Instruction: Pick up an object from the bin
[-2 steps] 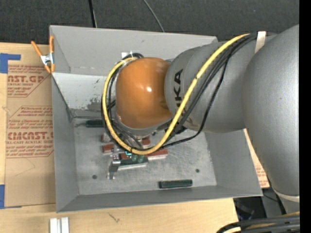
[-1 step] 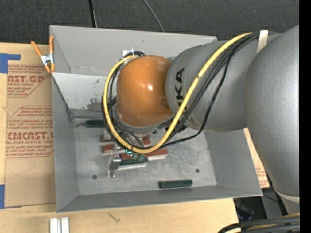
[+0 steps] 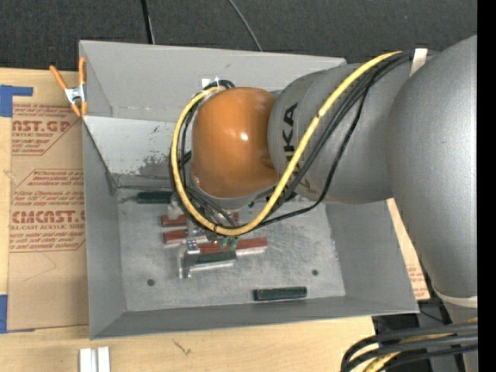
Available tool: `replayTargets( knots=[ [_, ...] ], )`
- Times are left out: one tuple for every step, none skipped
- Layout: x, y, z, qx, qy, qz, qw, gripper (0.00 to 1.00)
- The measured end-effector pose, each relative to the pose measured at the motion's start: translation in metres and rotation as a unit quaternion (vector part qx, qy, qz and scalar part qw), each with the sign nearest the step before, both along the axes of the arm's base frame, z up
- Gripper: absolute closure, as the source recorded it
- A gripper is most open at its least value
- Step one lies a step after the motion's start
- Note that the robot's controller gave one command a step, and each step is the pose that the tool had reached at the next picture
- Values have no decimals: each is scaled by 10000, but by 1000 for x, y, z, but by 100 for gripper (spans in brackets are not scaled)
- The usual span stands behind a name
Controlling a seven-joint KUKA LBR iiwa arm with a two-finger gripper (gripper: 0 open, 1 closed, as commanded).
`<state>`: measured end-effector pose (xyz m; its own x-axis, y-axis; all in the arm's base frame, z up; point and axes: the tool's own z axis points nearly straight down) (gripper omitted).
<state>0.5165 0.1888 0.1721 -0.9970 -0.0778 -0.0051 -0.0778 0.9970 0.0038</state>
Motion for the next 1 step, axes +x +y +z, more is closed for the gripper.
replayTargets(
  knots=[
    [28, -46, -90, 46, -176, 1019, 9946, 100]
  ],
)
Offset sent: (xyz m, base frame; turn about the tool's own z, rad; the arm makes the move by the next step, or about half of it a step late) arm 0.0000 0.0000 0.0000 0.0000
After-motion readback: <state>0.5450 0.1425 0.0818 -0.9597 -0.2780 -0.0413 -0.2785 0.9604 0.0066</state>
